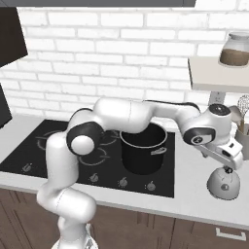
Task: Pick the kettle from the counter and place it on a stove burner. Then turn the burner on.
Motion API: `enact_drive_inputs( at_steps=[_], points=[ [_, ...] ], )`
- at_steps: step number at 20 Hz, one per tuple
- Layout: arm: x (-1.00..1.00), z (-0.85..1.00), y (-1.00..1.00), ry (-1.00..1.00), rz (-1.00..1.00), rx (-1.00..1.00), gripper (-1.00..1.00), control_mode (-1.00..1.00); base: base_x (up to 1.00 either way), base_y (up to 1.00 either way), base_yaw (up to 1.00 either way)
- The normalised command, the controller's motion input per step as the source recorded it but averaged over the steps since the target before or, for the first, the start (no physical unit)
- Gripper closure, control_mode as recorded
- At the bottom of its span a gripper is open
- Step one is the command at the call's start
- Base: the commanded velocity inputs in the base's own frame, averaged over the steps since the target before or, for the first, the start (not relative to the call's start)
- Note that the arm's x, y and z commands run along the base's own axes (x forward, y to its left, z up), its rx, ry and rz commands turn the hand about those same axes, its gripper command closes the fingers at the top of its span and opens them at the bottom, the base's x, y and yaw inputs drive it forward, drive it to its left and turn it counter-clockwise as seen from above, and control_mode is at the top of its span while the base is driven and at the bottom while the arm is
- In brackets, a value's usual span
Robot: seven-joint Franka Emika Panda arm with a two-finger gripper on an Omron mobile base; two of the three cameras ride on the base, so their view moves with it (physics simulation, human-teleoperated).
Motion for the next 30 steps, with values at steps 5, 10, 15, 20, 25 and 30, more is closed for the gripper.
enact_drive_inputs(
  at_steps=[5,10,15,20,25,30],
  points=[
    [0.05,0.0,-0.17,-0.07,0.03,0.0,-1.0,-1.0,0.0,0.0,0.0],
    [0.01,-0.06,-0.02,0.0,0.01,-0.01,-1.0,-1.0,0.0,0.0,0.0],
    [0.01,-0.13,0.0,0.0,0.0,-0.04,-1.0,-1.0,0.0,0.0,0.0],
    [0.11,-0.04,-0.13,0.0,0.02,-0.03,-1.0,-1.0,0.0,0.0,0.0],
    [0.09,-0.06,-0.08,0.02,0.06,-0.01,-1.0,-1.0,0.0,0.0,0.0],
    [0.01,-0.07,-0.07,0.09,0.06,0.0,-1.0,-1.0,0.0,0.0,0.0]
  ],
)
